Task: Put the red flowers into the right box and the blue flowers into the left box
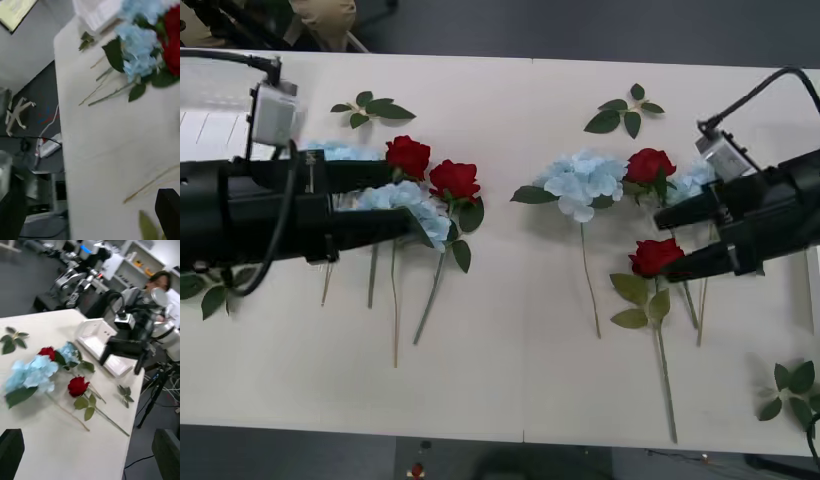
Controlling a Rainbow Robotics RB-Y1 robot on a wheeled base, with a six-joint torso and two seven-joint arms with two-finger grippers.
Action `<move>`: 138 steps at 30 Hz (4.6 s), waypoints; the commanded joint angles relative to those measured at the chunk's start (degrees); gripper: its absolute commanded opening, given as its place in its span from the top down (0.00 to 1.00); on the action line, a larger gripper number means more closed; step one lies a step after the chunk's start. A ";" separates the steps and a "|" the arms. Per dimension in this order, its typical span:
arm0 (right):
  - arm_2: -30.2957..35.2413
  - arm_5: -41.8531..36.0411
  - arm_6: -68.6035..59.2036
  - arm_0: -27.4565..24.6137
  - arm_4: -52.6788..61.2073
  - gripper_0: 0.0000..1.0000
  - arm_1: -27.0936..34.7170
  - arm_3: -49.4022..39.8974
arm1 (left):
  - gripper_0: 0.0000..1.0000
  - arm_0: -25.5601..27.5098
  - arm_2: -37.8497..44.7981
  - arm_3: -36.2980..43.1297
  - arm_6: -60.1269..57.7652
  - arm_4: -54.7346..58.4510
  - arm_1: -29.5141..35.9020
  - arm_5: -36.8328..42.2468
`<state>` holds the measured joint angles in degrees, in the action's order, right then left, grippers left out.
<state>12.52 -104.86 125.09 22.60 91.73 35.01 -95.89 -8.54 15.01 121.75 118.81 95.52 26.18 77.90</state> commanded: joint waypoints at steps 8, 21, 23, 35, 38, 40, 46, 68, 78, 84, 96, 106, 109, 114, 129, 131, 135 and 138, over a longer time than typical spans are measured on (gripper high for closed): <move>4.71 2.30 -35.09 -4.15 -12.54 0.00 6.83 -10.28 | 0.00 -0.07 4.32 -1.77 -19.32 -18.26 6.43 -0.38; 1.54 13.28 -41.69 -3.97 -33.90 0.00 8.15 -0.79 | 0.00 -0.69 -0.16 -4.15 -38.83 -41.29 9.51 -0.03; 1.28 14.25 -41.69 -3.97 -35.22 0.00 8.15 0.35 | 0.00 -1.30 -1.12 -5.82 -39.01 -43.75 9.51 -0.12; -6.98 26.99 -42.21 -3.71 -36.98 0.00 8.15 6.42 | 0.00 -7.81 -6.57 -18.12 -37.51 -54.38 9.51 -4.25; -9.27 29.81 -42.30 -3.44 -37.24 0.00 8.06 8.26 | 0.00 -9.21 -7.89 -21.46 -37.16 -54.74 9.51 -6.36; -11.20 32.35 -42.12 -3.27 -37.24 0.00 8.15 9.58 | 0.00 -10.27 -8.95 -23.75 -36.81 -55.00 9.51 -7.15; -15.77 37.19 -41.95 -1.07 -37.24 0.00 8.15 13.98 | 0.00 -12.73 -11.76 -29.55 -35.93 -55.97 9.51 -9.26; -19.90 45.63 -41.33 1.66 -37.59 0.69 7.09 23.91 | 0.00 -22.75 -23.54 -49.94 -34.09 -58.87 9.42 -22.36; -20.17 46.94 -40.63 3.24 -36.80 1.00 7.09 27.86 | 0.17 -23.98 -27.32 -52.66 -33.82 -60.45 9.42 -24.64; -19.99 47.30 -40.37 3.41 -36.36 1.00 7.18 28.39 | 0.88 -23.98 -27.76 -53.01 -33.91 -61.15 9.42 -25.08; -8.21 37.10 -19.80 3.33 -23.53 1.00 10.78 27.86 | 1.00 -23.98 -27.76 -53.45 -33.91 -62.82 9.42 -25.08; 9.80 22.16 0.41 3.33 -17.91 1.00 10.96 26.28 | 1.00 -27.76 -27.67 -51.78 -33.30 -62.56 11.27 -18.75; 13.58 18.56 5.95 3.33 -14.65 1.00 11.05 25.93 | 1.00 -29.43 -27.67 -48.09 -33.30 -62.38 12.41 -13.13; 15.87 15.22 14.30 3.33 -9.47 1.00 10.96 25.49 | 1.00 -31.80 -27.67 -41.24 -33.12 -61.33 15.05 -3.11; 4.35 9.41 28.28 3.15 14.17 1.00 10.87 14.68 | 1.00 -33.47 -27.67 -25.42 -29.78 -62.21 30.69 14.12; 2.33 9.50 28.89 3.06 16.64 1.00 10.87 13.36 | 1.00 -33.47 -27.67 -26.12 -29.25 -62.65 32.97 14.12; 0.49 9.59 29.91 2.97 19.80 1.00 8.76 10.90 | 1.00 -33.47 -27.67 -29.46 -26.88 -63.70 36.05 13.77; 0.66 9.68 29.91 3.06 20.50 1.00 5.60 10.37 | 1.00 -33.38 -27.67 -33.59 -23.01 -64.49 37.28 10.95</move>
<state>11.02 -95.17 152.96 24.67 111.39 42.63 -83.69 -40.33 -13.02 90.91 90.39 31.68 61.40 90.97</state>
